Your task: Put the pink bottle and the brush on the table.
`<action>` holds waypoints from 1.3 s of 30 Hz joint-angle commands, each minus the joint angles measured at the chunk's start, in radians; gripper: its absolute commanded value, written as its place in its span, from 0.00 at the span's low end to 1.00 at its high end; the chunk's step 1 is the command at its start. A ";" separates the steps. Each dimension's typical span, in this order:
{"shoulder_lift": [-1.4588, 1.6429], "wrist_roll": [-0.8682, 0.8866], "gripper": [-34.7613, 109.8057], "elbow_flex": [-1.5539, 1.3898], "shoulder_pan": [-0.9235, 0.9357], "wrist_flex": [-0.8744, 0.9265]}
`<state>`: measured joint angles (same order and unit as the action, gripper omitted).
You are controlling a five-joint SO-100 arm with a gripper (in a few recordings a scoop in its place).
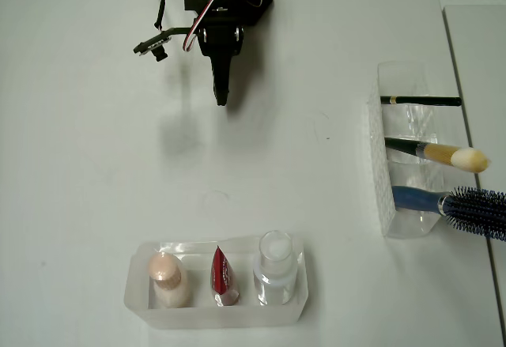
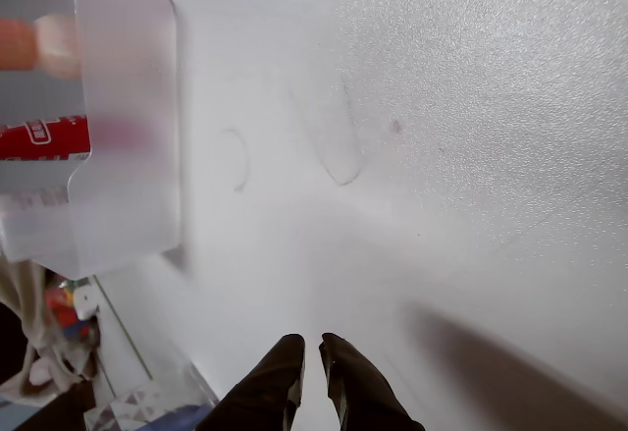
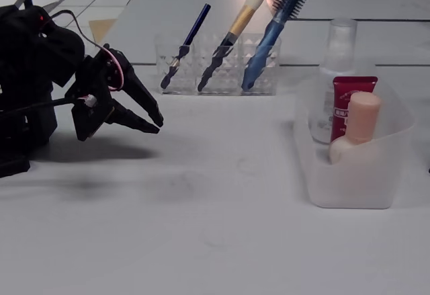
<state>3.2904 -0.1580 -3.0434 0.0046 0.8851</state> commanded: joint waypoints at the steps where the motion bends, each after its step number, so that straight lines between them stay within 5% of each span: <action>1: 0.025 -0.002 0.24 -0.003 -0.014 0.009; 20: 0.025 -0.032 0.24 -0.002 -0.003 -0.023; 39: 0.023 -0.342 0.24 0.132 0.025 0.046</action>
<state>3.2919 -0.4357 -2.9606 0.0077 0.9235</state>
